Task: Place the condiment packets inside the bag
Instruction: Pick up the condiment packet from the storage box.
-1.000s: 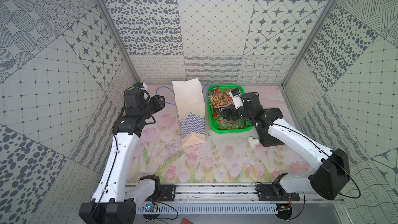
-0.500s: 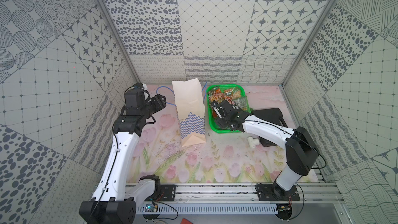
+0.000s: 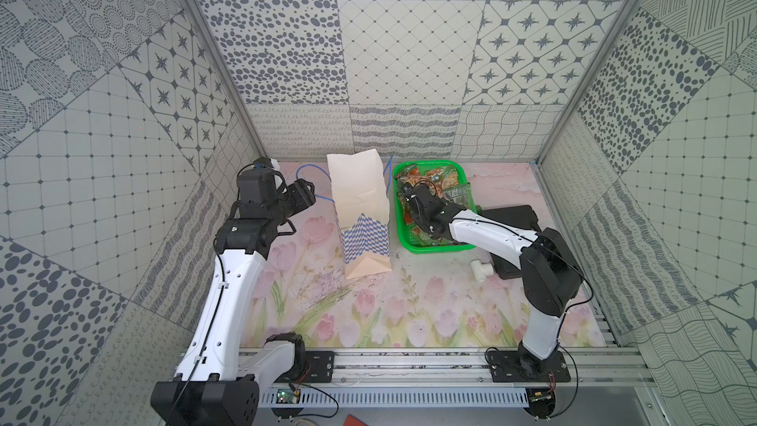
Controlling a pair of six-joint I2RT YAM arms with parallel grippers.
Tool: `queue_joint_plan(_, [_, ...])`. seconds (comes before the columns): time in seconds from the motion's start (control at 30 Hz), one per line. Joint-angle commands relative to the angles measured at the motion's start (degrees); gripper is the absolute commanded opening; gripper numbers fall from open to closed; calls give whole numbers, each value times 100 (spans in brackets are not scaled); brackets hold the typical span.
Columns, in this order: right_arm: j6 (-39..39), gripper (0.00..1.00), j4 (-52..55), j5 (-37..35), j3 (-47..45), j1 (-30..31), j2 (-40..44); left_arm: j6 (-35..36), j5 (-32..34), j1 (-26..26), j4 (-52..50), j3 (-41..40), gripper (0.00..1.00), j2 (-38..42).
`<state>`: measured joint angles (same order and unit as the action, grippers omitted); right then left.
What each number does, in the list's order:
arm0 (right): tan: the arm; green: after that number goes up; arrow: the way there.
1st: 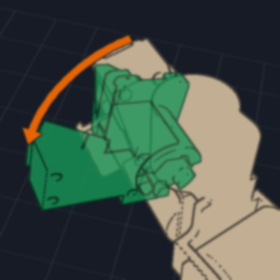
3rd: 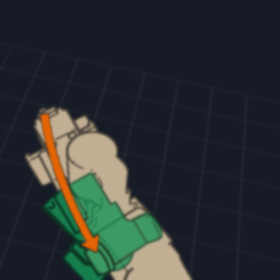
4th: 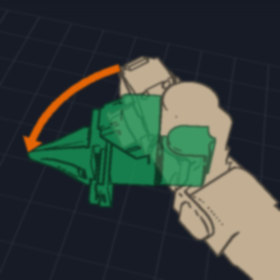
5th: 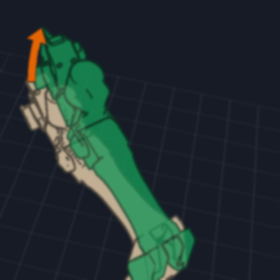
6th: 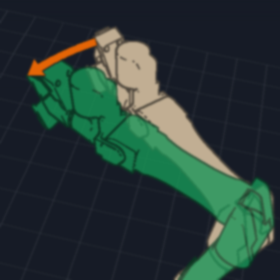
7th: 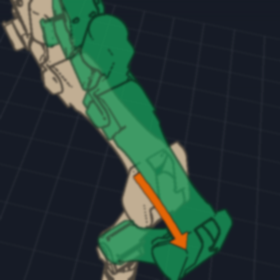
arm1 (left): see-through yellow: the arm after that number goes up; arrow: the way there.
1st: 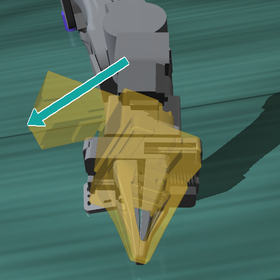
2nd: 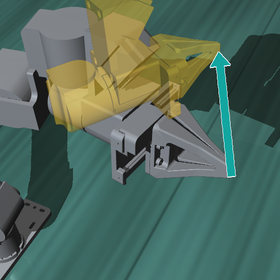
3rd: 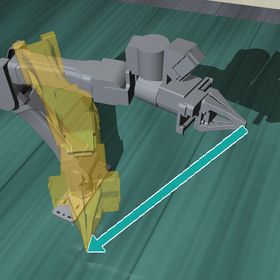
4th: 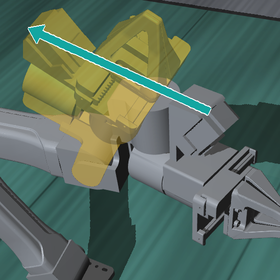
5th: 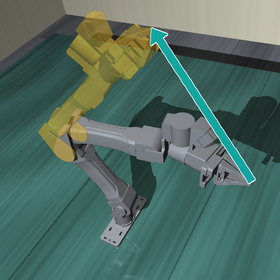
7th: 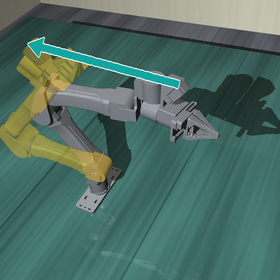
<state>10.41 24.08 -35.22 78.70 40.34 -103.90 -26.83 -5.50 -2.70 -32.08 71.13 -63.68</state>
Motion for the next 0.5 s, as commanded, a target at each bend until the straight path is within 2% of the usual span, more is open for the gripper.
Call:
queue_joint_plan(0.0, [-599,0,-325,446,-33,-197,804,135,70,2,15,76,69,59])
queue_joint_plan(0.23, [-1512,0,53,1338,122,-630,1819,134,33,-3,34,67,69,75])
queue_joint_plan(0.47, [-2600,0,769,1859,998,-808,2495,143,27,-6,57,45,69,76])
